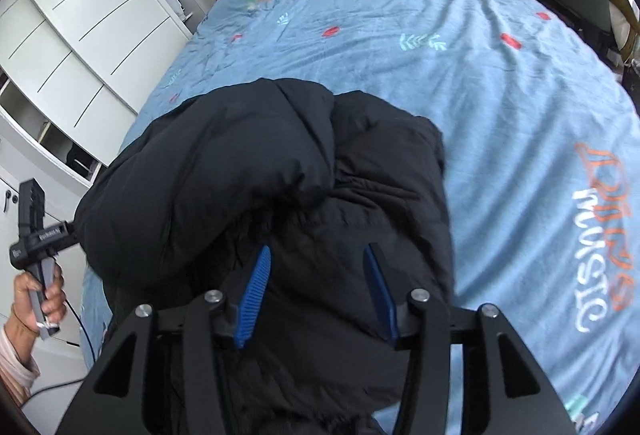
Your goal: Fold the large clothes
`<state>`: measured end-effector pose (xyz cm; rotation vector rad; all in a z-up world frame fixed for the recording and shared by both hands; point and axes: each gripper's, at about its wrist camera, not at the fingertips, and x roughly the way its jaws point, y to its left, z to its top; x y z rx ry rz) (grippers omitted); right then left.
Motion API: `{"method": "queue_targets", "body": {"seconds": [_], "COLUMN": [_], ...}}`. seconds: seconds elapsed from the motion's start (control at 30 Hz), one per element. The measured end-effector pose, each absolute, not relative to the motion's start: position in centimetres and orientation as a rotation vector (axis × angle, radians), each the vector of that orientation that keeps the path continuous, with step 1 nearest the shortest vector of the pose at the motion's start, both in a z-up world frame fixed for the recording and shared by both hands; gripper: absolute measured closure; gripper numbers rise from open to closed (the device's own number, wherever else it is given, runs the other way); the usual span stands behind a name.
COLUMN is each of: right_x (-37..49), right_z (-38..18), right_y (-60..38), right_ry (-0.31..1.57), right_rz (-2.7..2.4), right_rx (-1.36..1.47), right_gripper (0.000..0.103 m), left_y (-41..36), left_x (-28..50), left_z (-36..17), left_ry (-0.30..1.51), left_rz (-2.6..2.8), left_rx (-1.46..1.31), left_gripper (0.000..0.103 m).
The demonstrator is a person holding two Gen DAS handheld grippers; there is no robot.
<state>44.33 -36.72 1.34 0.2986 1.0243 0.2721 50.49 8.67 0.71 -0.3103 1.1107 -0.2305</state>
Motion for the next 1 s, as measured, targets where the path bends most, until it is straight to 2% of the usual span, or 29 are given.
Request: {"method": "queue_targets", "body": {"seconds": [0.27, 0.5, 0.63, 0.87, 1.0], "right_x": [45.1, 49.0, 49.7, 48.3, 47.2], "right_z": [7.4, 9.1, 7.2, -0.1, -3.4], "right_y": [-34.4, -28.7, -25.6, -24.8, -25.8], "right_ry": [0.910, 0.849, 0.870, 0.992, 0.966], "right_rz": [0.359, 0.465, 0.512, 0.495, 0.498], "right_rx": [0.241, 0.160, 0.103, -0.027, -0.001], "right_gripper": [0.042, 0.037, 0.037, 0.036, 0.036], "left_y": [5.1, 0.0, -2.7, -3.0, -2.8], "left_x": [51.5, 54.6, 54.9, 52.6, 51.6], "left_z": [6.2, 6.0, 3.6, -3.3, -5.8], "left_ry": [0.995, 0.983, 0.998, 1.041, 1.007], "left_rz": [-0.322, -0.382, -0.385, -0.345, -0.350], "left_rx": [-0.270, -0.198, -0.106, 0.015, 0.024], "left_gripper": [0.046, 0.040, 0.040, 0.040, 0.040]}}
